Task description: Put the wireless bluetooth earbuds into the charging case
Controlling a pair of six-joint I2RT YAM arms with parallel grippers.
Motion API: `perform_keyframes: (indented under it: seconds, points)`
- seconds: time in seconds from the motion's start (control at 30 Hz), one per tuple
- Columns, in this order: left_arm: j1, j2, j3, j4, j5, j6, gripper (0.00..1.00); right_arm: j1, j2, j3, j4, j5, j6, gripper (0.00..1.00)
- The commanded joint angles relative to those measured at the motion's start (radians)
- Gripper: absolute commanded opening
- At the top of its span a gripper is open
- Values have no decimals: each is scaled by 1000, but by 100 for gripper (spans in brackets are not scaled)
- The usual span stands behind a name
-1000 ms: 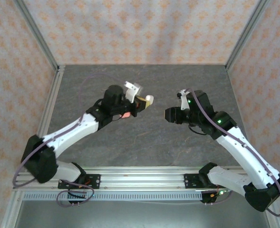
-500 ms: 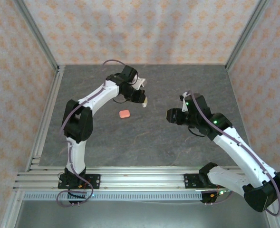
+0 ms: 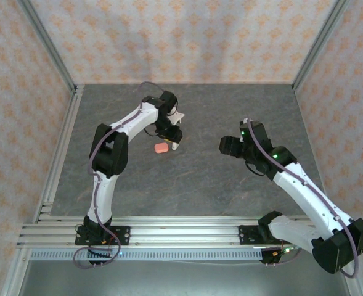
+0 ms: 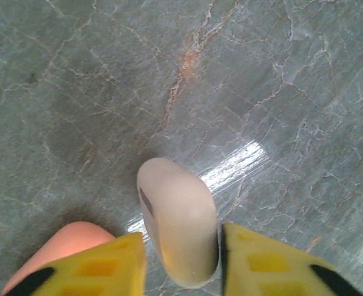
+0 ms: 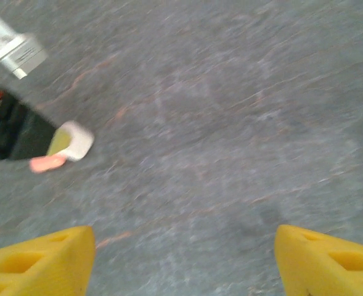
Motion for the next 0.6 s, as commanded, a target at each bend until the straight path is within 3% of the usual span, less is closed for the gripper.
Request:
perform_keyframes:
  seconds: [0.0, 0.2, 0.33, 0.57]
  points:
    - [-1, -133, -4, 12, -63, 45, 44, -41, -31, -37, 73, 183, -47, 83]
    - [42, -318, -99, 103, -166, 45, 70, -144, -72, -165, 234, 391, -144, 96]
    - [98, -445, -259, 224, -284, 12, 100, -218, -64, -282, 407, 474, -229, 99]
    - [194, -696, -734, 654, -553, -48, 100, -301, -6, -497, 827, 480, -328, 99]
